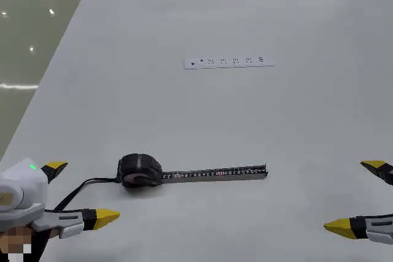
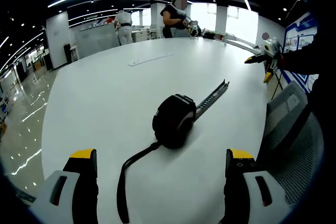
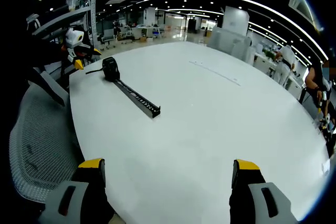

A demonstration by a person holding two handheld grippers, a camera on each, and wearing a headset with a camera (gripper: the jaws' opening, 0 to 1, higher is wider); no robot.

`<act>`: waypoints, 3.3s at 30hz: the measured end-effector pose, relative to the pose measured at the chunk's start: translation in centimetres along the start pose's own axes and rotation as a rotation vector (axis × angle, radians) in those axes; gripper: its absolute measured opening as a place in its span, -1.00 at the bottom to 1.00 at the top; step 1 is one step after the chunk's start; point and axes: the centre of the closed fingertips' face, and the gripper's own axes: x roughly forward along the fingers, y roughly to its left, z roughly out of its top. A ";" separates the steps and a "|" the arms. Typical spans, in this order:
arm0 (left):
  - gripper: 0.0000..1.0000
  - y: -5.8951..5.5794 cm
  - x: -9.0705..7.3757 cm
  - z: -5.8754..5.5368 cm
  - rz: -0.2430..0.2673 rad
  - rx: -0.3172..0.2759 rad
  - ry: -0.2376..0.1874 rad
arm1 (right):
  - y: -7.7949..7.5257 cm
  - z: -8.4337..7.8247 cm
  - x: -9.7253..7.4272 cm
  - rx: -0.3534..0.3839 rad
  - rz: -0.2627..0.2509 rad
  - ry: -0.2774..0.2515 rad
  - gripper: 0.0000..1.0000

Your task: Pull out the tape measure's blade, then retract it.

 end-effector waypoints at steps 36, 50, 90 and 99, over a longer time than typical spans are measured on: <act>0.98 -0.2 0.8 0.7 -0.002 0.000 0.016 | 0.2 1.0 0.1 -0.037 0.026 0.032 0.98; 0.98 -1.9 2.6 2.9 -0.027 -0.016 -0.001 | 0.2 3.1 1.7 -0.121 0.080 0.061 0.98; 0.99 -1.5 7.7 5.9 0.219 -0.262 -0.182 | 1.7 6.9 11.8 -0.413 0.350 0.209 0.78; 0.99 -1.2 7.8 5.3 0.280 -0.241 -0.191 | 1.5 6.2 12.8 -0.492 0.368 0.250 0.28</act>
